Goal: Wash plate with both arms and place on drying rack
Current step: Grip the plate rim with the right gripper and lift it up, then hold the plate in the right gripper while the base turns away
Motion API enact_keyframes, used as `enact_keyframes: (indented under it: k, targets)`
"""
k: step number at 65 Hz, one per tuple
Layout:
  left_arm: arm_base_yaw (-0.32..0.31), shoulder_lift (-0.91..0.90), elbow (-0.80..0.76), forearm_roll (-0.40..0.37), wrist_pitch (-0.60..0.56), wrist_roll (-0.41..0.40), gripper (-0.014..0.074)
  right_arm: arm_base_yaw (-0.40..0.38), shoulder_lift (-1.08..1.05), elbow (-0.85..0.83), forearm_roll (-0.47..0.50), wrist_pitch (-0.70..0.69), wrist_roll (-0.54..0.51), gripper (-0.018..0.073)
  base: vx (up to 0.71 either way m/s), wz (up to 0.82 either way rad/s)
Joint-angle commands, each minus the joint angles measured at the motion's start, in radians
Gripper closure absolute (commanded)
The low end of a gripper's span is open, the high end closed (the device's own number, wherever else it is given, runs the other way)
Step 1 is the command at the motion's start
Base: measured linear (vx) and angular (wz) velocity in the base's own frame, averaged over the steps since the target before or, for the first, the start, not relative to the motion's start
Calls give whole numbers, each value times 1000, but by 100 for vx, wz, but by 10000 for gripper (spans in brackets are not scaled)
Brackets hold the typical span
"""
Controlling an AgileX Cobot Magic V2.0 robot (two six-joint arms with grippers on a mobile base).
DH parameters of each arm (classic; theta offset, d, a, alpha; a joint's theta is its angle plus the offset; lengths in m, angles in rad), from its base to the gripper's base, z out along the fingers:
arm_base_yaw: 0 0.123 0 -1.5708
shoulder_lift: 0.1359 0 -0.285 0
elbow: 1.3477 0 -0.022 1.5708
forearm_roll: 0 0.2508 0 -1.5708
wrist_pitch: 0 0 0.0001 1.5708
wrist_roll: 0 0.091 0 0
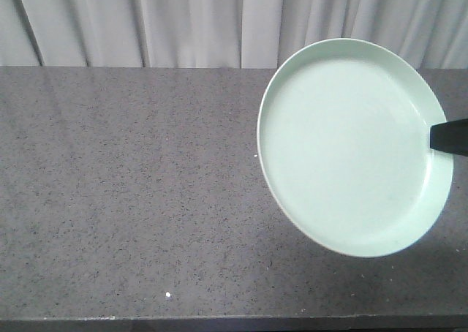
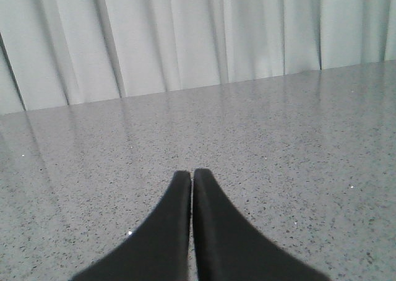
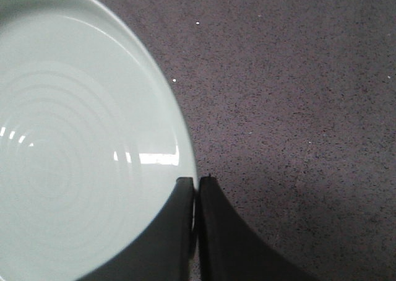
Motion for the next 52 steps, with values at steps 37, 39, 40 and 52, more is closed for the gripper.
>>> enact_keyframes:
  k: [37, 39, 40, 52]
  targets:
    - [-5, -15, 17, -8, -75, -1, 602, -5, -172, 7, -100, -81, 74, 570, 0, 0]
    - [-5, -15, 17, -8, -75, -1, 602, -5, -172, 7, -97, -81, 74, 570, 0, 0]
    - [-5, -15, 17, -8, -75, -1, 602, -5, -172, 7, -97, -81, 74, 570, 0, 0]
    - [-5, -15, 17, -8, -75, -1, 602, -5, -172, 7, -95, -78, 74, 570, 0, 0]
